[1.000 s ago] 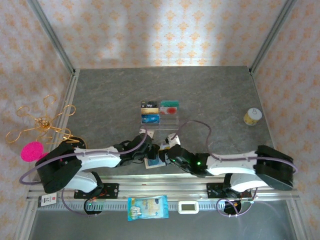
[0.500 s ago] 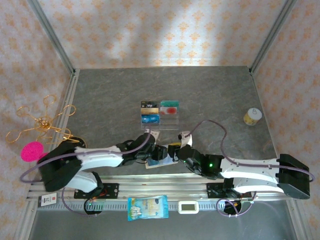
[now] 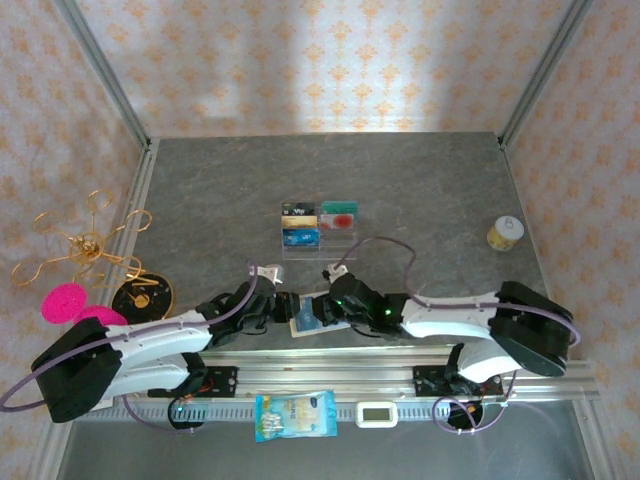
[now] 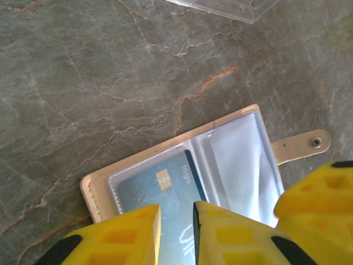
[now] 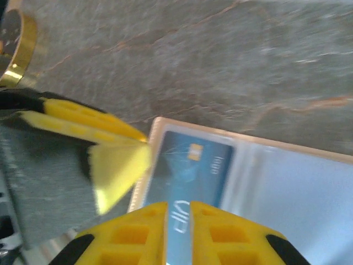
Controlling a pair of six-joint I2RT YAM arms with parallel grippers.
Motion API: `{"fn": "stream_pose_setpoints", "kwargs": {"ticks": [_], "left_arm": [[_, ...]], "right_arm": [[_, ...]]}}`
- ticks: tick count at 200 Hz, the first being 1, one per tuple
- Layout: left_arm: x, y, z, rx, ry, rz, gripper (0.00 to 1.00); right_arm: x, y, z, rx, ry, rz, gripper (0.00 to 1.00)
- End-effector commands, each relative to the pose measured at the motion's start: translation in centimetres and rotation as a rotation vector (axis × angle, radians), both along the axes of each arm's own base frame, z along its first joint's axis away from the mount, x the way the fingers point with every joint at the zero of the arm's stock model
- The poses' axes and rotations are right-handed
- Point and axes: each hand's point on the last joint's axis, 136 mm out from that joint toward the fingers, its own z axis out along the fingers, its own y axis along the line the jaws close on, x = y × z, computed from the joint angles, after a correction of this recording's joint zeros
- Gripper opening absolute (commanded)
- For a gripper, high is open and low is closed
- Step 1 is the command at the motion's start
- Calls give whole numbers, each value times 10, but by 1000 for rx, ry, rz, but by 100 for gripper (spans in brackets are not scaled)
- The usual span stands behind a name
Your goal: Take the credit cards out of the card holder
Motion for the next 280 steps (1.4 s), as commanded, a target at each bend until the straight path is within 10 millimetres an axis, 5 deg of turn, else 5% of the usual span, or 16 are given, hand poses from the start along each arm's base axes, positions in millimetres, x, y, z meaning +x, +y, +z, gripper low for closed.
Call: {"fn": "stream_pose_setpoints", "kwargs": {"ticks": [1,49,119,198,280], "left_arm": [[6,4,-9,45,-9,6,22],[7,3,-28,124,27,-17,2],[6,4,-30,129,31,-24,0],[4,3,-32,125,34,-31,0],[3,-20,14,53,-65,-76,0]], "right_arm": [[-2,18,8,71,38,65,17],[1,19,-10,71,112,60,21],[11,-4,-41,-59,134,-59,20],[17,-25,-52,-136,119,-138,20],[16,-13,-13,-44,53,-83,22]]}}
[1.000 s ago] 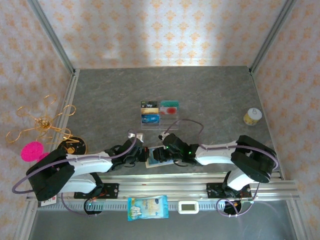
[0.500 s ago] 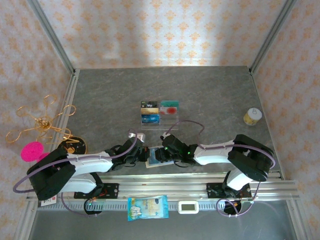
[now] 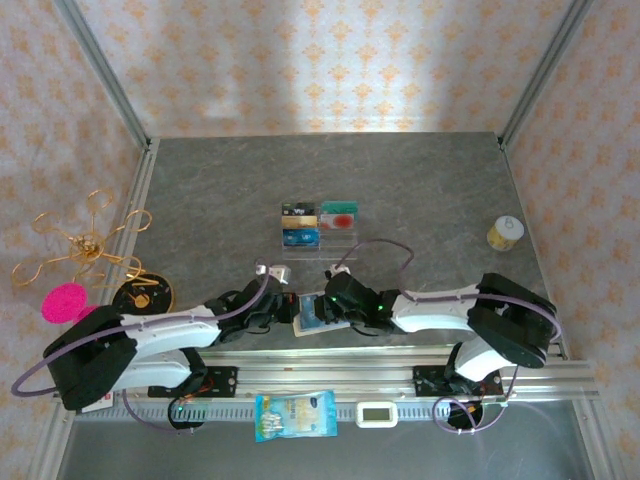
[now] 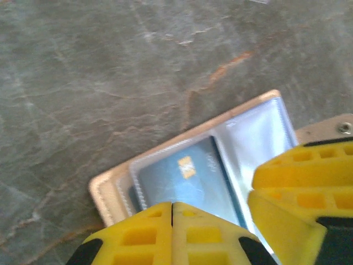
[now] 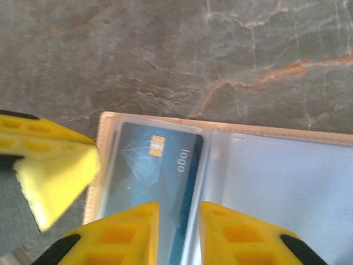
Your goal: Take the credit cards out of the card holder
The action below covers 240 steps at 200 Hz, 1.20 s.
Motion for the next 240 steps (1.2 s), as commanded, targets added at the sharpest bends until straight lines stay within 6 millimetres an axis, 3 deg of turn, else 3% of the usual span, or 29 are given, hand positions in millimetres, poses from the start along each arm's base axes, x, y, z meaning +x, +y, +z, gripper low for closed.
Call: {"fn": "stream_pose_setpoints", "kwargs": {"ticks": [1,51,97,141,179,216,240], "left_arm": [[3,-11,18,0,-51,-23,0],[-2,-4,-12,95,13,-22,0],[-5,2,-13,106,13,-14,0],[-11,10,-35,170,61,-15,0],[-12,3,-38,152,68,-42,0],[-14,4,-40,159,74,-48,0],[-14,6,-38,154,65,-41,0]], "right_arm": [[5,3,16,38,-18,12,21],[-4,9,4,87,81,78,20],[-4,1,-12,60,128,42,21],[-6,3,-19,49,146,46,21],[-10,7,-23,69,170,64,18],[-6,2,-23,59,158,28,0],[-3,-6,-19,63,138,-17,0]]}}
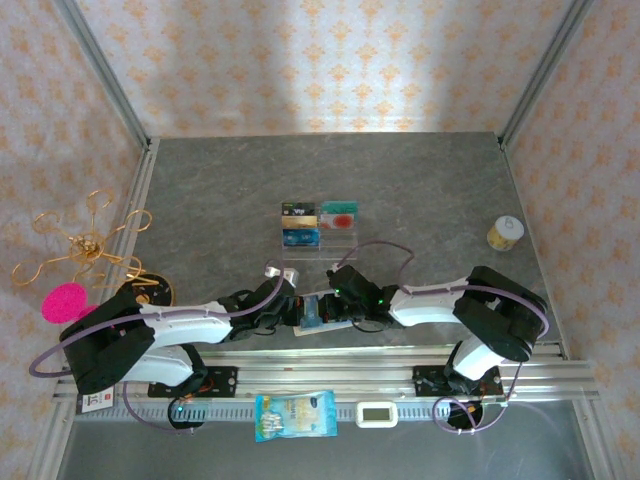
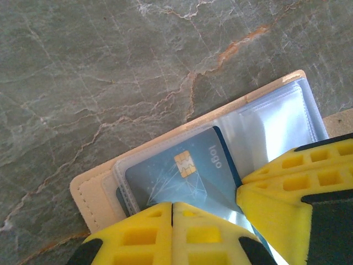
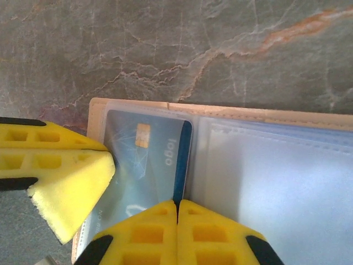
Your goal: Take the credit cards out of the card holder
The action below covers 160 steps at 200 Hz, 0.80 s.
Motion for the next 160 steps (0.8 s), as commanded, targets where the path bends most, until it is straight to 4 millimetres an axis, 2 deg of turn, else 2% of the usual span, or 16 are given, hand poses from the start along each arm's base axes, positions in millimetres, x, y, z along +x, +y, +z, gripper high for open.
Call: {"fn": "stream_pose_setpoints", "kwargs": {"ticks": [1,61,80,108,142,160], "left_arm": [[-12,13,-17,64,32,-21,0],[-12,12,-13,50,16,-24,0],[-10,6,-4,20,-2,-42,0],[-10,10,-5,43,0,-33,0],[-14,11,-14,41,25,-35,0],[-15,8,-16,35,32,-44,0]], "right_arm": [[3,-8,3,5,-23,-46,0],[5,-29,6,-20,-43,-128,0],[-1,-17,12,38,-34,-62,0],[-8,0,17,84,3,16,15],[-14,-2,2,61,54,14,16],[-18,3,1,91,79,35,16]]}}
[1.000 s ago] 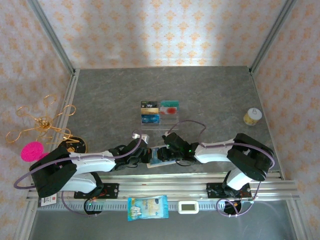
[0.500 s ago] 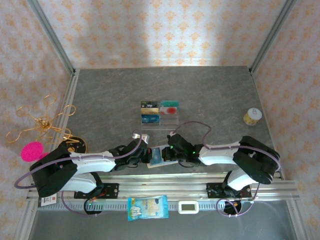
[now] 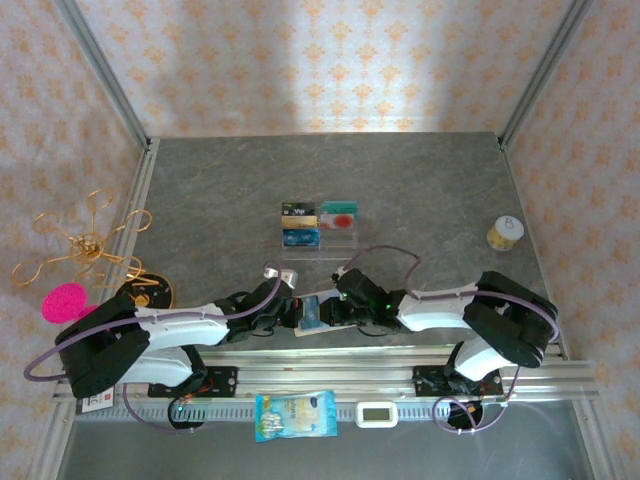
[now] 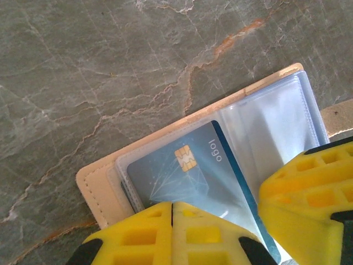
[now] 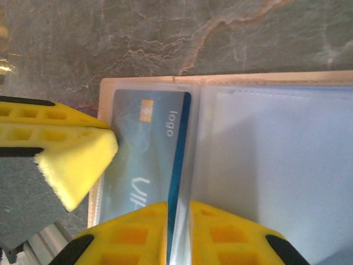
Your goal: Take the credit cards out of the card holder
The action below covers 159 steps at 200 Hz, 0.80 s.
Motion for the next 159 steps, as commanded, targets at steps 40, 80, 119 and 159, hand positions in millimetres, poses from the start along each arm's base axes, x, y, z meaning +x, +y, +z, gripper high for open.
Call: {"fn": "stream_pose_setpoints", "kwargs": {"ticks": [40,80,119,159], "left_arm": [[-14,-2,-20,53,53,-59,0],[-14,1,-16,49,40,-48,0],[-10,3,-5,35,4,-36,0],[-8,-7,9,1,-15,-61,0]], "right_arm": [[-4,12,3,46,30,41,6],[4,-5,-4,-14,5,-42,0],[16,-31,-3,-103,-52,-143,0],[18,-32,-3,-124,-57,-161,0]]}}
